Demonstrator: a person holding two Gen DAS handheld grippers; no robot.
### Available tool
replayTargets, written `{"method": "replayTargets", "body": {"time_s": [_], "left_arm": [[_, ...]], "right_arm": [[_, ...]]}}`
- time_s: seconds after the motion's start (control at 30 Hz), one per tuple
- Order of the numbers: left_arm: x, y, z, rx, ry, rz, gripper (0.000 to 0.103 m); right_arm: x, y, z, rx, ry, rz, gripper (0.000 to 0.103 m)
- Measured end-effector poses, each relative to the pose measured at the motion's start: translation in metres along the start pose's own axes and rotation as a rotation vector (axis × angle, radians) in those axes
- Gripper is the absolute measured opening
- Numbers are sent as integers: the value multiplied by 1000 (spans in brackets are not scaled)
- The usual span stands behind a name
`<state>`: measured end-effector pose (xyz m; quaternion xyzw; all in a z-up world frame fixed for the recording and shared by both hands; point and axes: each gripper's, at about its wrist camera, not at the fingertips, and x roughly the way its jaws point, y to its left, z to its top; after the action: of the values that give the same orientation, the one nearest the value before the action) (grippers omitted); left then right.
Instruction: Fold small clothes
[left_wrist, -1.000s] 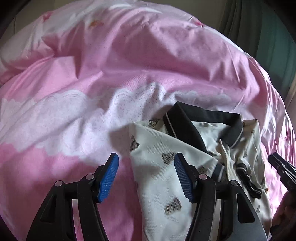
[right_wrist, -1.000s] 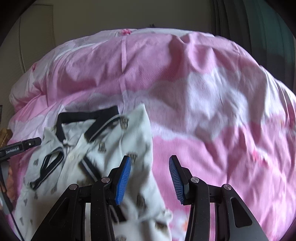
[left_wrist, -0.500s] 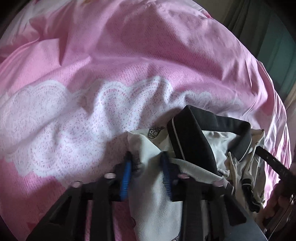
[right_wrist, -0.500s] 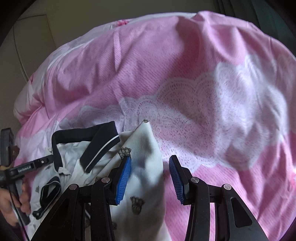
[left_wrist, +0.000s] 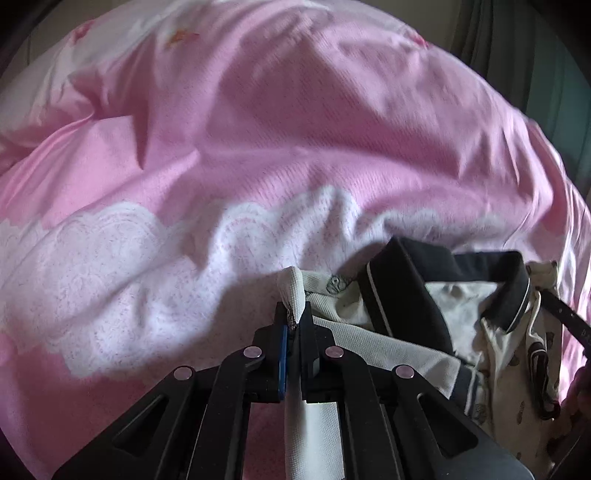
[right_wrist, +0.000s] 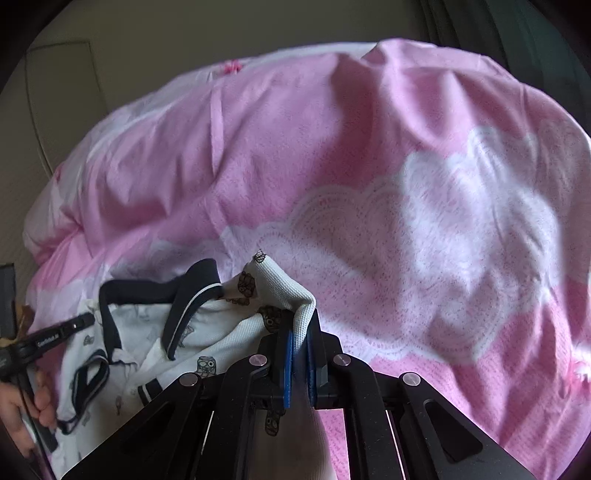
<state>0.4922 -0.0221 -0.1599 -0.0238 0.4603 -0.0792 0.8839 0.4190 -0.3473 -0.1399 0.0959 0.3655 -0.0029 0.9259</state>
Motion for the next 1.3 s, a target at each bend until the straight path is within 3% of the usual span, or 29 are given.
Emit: {"method": "replayTargets", "body": {"time_s": [0.13, 0.27, 0.3, 0.37, 0.47, 0.63, 0.73, 0.8, 0.87, 0.97, 1.1, 1.2, 1.3], "left_arm": [[5, 3, -7, -3, 10, -2, 8], [-18, -4, -20, 29, -14, 10, 18], [-28, -6, -23, 40, -30, 13, 21], [-46, -10, -31, 53, -57, 16, 23], [-70, -27, -48, 74, -72, -46, 27], [-76, -61, -77, 136, -29, -165, 27], [-68, -65, -80, 138, -3, -164, 27], [-61, -65, -84, 104, 16, -196, 26], [-59, -67, -90, 105, 35, -225, 26], [-64, -73, -94, 144, 37, -235, 27], [-68, -68, -87, 115, 24, -239, 28], [-63, -61, -80, 81, 25, -244, 37], [-53, -56, -84, 61, 49, -217, 37]], "right_arm": [[10, 1, -8, 0, 34, -15, 10], [-14, 4, -13, -15, -20, -59, 56], [-23, 7, -15, -26, -43, -65, 57], [-44, 13, -20, -58, -74, -62, 57], [-70, 26, -35, -110, -106, -58, 57], [-89, 44, -66, -187, -53, 2, 53], [-84, 57, -81, -256, -25, -5, 41], [-75, 59, -86, -262, 13, 12, 22], [-61, 55, -91, -236, 68, 27, 13], [-48, 47, -96, -186, 133, 60, 13], [-54, 43, -96, -153, 127, 85, 13], [-63, 36, -94, -106, 108, 92, 15], [-53, 31, -98, -87, 160, 67, 15]]}}
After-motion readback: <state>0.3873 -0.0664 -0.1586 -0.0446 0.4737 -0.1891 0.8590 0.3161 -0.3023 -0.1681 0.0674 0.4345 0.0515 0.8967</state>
